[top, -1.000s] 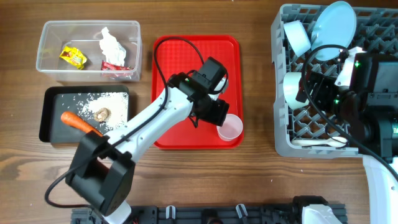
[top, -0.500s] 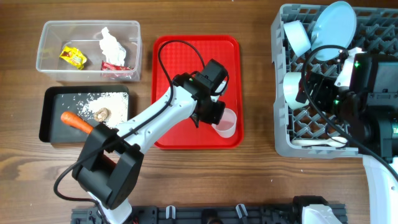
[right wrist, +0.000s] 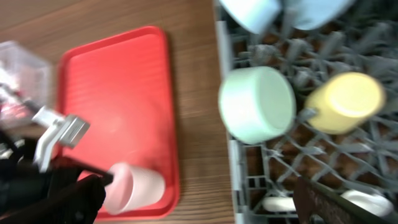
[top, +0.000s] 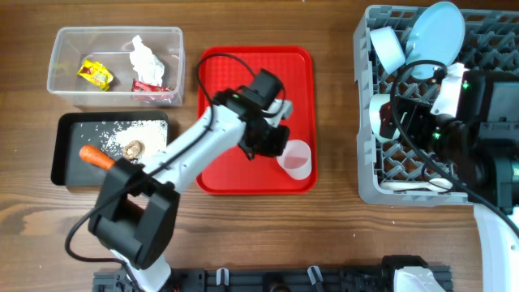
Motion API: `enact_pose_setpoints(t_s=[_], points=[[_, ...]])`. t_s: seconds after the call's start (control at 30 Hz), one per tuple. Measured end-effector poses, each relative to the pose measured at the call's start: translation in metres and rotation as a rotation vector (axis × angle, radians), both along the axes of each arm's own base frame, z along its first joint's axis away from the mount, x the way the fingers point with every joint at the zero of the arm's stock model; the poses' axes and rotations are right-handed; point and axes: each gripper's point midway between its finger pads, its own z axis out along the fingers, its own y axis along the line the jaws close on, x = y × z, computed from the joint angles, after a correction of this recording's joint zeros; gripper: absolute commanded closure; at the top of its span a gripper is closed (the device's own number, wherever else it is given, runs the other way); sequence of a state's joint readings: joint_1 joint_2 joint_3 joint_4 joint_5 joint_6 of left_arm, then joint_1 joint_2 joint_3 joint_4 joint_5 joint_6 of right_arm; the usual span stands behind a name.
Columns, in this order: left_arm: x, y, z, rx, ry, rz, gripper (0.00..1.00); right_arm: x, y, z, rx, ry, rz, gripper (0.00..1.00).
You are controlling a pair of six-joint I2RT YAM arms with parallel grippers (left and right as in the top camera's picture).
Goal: Sort waste into correct bins and load items into the dishwasher rack
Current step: 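Grasp the pink cup with the left gripper and lift it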
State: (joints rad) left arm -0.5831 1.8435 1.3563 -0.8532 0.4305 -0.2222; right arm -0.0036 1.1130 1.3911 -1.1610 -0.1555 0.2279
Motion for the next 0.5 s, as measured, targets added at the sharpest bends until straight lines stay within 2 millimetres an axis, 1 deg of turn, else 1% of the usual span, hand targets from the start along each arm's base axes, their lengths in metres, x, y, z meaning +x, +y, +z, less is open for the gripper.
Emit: enact_pose_setpoints(t_s=[0.07, 0.2, 0.3, 0.4, 0.5], points=[[0.004, 0.005, 0.012, -0.059, 0.022, 0.025, 0.96, -0.005, 0.007, 0.008, 0.022, -0.029, 0.038, 0.00], [0.010, 0.016, 0.050, -0.192, 0.007, 0.046, 0.96, -0.030, 0.018, 0.039, 0.048, -0.157, 0.108, 0.00], [0.007, 0.021, 0.072, -0.259, -0.001, 0.039, 0.96, -0.044, 0.021, 0.057, 0.051, -0.243, 0.126, 0.00], [0.002, 0.021, 0.093, -0.337, -0.008, 0.018, 0.96, -0.048, 0.022, 0.064, 0.051, -0.275, 0.129, 0.00], [-0.004, 0.018, 0.113, -0.405, -0.033, -0.019, 0.96, -0.044, 0.022, 0.068, 0.049, -0.298, 0.129, 0.00]])
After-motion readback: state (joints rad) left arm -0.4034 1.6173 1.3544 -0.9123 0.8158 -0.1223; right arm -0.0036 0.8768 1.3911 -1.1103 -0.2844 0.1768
